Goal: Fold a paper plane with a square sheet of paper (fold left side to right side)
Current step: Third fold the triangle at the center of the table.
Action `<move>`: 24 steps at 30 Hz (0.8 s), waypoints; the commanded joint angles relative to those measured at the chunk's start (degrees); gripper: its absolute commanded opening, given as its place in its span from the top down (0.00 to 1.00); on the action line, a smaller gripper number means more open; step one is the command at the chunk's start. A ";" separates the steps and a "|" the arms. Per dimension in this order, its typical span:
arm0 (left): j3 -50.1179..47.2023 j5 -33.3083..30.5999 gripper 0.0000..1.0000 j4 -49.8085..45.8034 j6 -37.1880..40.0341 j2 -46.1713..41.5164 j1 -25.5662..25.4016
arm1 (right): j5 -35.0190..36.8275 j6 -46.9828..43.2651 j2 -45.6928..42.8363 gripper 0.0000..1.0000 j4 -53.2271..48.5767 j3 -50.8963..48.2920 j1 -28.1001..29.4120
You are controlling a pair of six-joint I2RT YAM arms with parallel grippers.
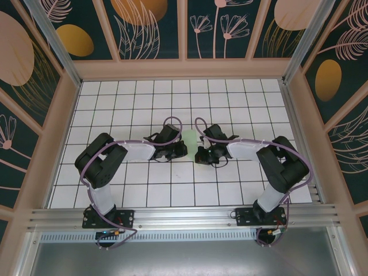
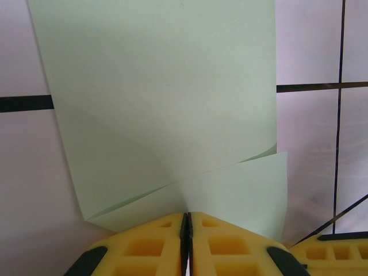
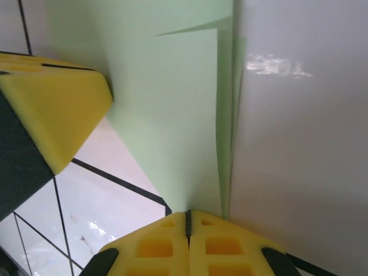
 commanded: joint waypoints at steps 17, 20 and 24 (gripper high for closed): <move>-0.05 -5.64 0.87 -6.61 1.71 3.14 0.37 | 3.55 -2.75 -4.68 0.93 -8.15 -7.97 0.74; 0.00 -5.42 0.87 -6.53 1.71 2.82 0.33 | 3.56 -2.66 -5.17 0.92 -8.33 -7.54 0.68; 0.09 -3.91 0.85 -5.72 1.89 1.55 0.37 | 4.50 -2.97 -7.42 0.92 -9.11 -6.03 0.65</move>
